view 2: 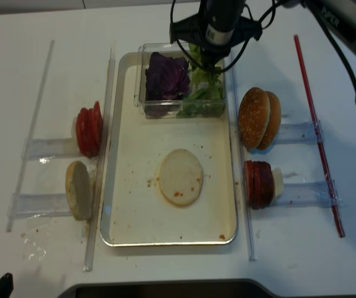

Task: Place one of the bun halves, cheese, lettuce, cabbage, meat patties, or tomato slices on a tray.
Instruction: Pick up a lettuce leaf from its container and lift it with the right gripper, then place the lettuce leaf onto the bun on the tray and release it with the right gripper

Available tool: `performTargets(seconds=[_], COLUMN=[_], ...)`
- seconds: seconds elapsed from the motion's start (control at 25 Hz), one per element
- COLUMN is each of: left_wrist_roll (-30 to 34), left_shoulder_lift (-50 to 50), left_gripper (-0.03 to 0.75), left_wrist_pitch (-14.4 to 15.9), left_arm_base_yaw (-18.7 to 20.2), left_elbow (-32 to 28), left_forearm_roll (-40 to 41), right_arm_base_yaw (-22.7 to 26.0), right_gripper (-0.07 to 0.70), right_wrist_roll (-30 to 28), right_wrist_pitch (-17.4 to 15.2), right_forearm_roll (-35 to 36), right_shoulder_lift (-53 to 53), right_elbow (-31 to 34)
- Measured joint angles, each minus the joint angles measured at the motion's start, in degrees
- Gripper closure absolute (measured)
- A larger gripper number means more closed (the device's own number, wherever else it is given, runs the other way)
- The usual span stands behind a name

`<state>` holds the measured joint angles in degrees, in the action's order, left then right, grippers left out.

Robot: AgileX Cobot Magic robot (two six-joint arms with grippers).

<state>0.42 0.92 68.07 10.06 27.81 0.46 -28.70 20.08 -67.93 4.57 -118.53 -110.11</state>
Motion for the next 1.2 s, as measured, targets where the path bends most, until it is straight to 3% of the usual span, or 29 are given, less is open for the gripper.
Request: performTargets(seconds=[0.52,0.8,1.2], left_wrist_roll=[0.0,0.0,0.0], left_shoulder_lift=[0.0,0.0,0.0], left_gripper=[0.376,0.376,0.376], left_wrist_pitch=[0.0,0.0,0.0], left_arm_base_yaw=[0.0,0.0,0.0], left_elbow=[0.0,0.0,0.0], left_forearm_roll=[0.0,0.0,0.0], right_arm_base_yaw=[-0.1,-4.4,-10.2], right_gripper=[0.573,0.573,0.573], right_wrist_roll=[-2.9,-3.4,-3.4], right_wrist_pitch=[-3.4,-3.6,-3.8], right_forearm_roll=[2.4,2.8,3.2], right_shoulder_lift=[3.2,7.2,15.3], right_elbow=[-6.9,-6.7,6.7])
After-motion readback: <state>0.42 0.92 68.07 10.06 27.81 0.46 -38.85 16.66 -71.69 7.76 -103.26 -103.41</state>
